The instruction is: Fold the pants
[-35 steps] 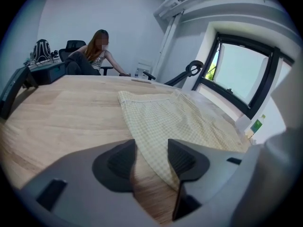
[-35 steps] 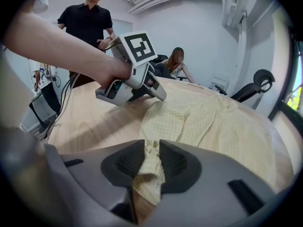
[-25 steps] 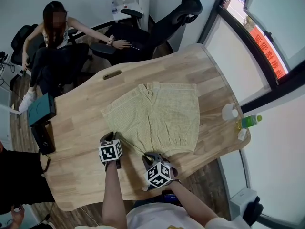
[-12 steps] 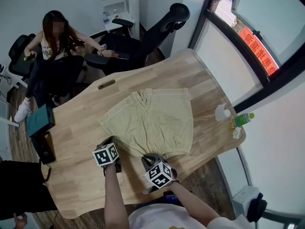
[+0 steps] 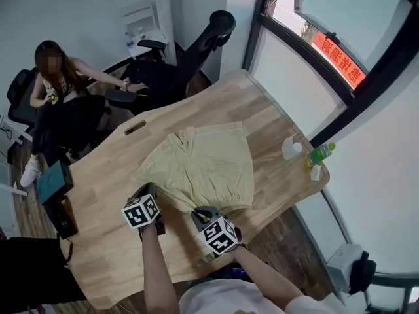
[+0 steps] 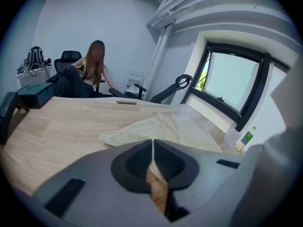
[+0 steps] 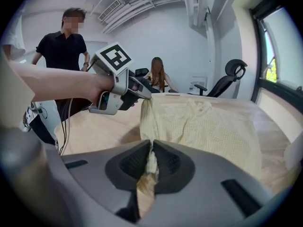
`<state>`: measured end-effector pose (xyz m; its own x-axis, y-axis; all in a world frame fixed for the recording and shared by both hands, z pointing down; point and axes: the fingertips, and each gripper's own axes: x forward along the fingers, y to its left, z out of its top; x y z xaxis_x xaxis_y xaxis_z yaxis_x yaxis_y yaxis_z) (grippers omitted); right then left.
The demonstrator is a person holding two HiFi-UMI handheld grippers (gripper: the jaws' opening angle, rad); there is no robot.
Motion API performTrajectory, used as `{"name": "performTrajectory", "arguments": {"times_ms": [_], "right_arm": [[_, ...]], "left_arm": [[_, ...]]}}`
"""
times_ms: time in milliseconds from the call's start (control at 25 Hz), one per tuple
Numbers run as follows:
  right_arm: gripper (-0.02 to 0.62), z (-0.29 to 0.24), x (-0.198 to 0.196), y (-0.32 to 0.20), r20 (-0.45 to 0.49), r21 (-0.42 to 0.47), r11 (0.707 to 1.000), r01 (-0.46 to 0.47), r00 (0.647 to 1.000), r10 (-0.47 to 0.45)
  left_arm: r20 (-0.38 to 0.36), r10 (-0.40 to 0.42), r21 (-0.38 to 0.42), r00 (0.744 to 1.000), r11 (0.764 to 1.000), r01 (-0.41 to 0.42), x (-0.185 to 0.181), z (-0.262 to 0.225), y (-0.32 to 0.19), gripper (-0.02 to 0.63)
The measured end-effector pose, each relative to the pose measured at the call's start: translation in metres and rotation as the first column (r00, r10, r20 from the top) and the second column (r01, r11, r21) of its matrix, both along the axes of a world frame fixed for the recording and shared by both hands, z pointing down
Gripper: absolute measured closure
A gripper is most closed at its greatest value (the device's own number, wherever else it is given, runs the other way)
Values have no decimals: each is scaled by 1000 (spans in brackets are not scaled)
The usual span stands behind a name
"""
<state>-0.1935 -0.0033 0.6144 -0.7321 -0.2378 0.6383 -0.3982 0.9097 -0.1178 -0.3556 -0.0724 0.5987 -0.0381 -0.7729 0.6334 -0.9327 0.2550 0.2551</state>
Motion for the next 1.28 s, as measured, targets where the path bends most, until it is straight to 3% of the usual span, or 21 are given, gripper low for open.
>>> {"name": "performTrajectory", "arguments": {"times_ms": [320,440,680,1000,1120,1280], "right_arm": [[577,-22,20,-20,40,31,999,-36,999,35],[577,-27,30,-30,64,25,997,-73,995,71],[577,-38,52,-44,106,18,988,-153,983,150],[575,-49,97,-71,131,-3,956,-295,947,293],[575,-52,117,-82,140,-11,939,-345,929,343],[575,-50,143,-92,121,43,919,-391,916,384]], "left_arm": [[67,71,42,995,996,-74,28,-30,-36,589],[141,152,32,978,987,-158,46,-40,-58,589],[195,254,57,947,961,-269,90,-61,-97,589],[301,431,11,851,890,-455,155,-75,-141,588],[316,491,-6,812,856,-516,184,-74,-159,589],[313,583,-44,750,798,-602,229,-65,-182,588]]}}
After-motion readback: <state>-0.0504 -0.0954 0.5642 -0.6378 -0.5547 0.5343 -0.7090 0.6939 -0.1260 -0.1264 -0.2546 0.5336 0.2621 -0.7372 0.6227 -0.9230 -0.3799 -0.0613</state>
